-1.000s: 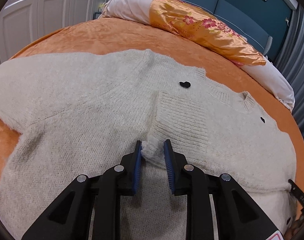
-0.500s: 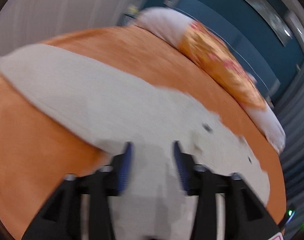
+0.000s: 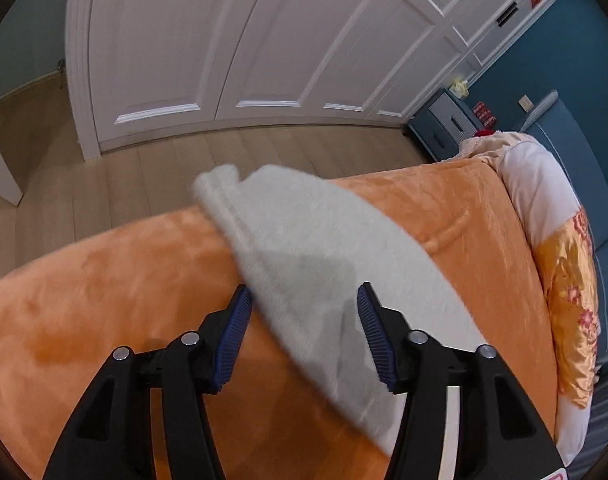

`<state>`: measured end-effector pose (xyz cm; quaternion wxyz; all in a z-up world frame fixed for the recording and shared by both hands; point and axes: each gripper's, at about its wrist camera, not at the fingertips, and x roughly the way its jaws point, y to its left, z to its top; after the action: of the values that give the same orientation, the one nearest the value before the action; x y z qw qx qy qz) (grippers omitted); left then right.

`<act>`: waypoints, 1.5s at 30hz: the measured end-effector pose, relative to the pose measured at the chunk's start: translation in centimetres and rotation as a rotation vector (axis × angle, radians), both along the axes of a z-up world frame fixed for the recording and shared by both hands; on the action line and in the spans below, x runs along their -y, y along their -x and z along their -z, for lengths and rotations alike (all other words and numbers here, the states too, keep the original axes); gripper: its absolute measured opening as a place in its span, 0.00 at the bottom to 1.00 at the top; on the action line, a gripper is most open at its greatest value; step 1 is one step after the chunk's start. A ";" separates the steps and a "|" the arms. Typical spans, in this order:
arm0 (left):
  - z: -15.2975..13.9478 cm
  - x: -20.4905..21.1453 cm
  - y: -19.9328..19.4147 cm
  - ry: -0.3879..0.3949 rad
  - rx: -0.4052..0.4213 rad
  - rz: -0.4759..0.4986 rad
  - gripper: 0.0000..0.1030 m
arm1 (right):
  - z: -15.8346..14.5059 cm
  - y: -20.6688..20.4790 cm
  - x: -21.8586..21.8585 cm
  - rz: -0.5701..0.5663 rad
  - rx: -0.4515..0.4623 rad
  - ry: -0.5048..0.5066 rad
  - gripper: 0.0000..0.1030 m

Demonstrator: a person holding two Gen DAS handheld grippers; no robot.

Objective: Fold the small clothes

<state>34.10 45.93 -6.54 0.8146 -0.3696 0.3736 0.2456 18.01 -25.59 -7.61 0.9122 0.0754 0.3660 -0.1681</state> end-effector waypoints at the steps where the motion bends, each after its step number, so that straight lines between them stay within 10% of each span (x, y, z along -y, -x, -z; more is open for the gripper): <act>1: -0.4 0.6 -0.7 -0.020 -0.011 0.030 0.05 | 0.0 0.0 0.0 0.000 0.000 -0.001 0.14; 6: -6.5 7.5 -3.1 -0.159 0.102 0.232 0.06 | 0.0 0.0 0.2 0.000 0.009 -0.006 0.14; 13: -15.1 32.1 -3.2 -0.224 0.345 0.726 0.06 | -0.2 0.0 0.7 -0.001 0.025 -0.031 0.14; 21: -5.3 53.8 0.7 -0.036 0.145 1.014 0.23 | -0.5 -0.3 1.2 -0.005 0.028 -0.068 0.15; 26: -3.8 50.6 2.8 0.031 0.122 0.917 0.43 | -1.3 -0.4 2.0 -0.035 0.022 -0.161 0.22; 30: -5.0 42.7 3.4 0.021 0.145 0.764 0.56 | -4.2 0.0 1.1 -0.067 0.085 -0.254 0.77; 33: -3.6 36.7 1.9 0.038 0.076 0.656 0.56 | -5.8 -1.5 -0.6 -0.126 0.085 -0.324 0.81; 42: -0.3 28.8 1.5 0.238 0.015 0.482 0.56 | -2.9 -8.8 -2.7 -0.057 -0.098 -0.464 0.78; 44: 0.1 29.1 0.7 0.225 -0.008 0.481 0.51 | -3.0 -9.5 -3.4 -0.058 -0.113 -0.442 0.57; 45: -0.1 29.3 0.2 0.202 -0.018 0.477 0.37 | -3.7 -9.8 -3.8 -0.078 -0.107 -0.441 0.26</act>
<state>33.86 16.65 -6.44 0.8050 -0.3484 0.4801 0.0113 27.77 -21.76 -3.91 0.8588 0.2497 0.4443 -0.0526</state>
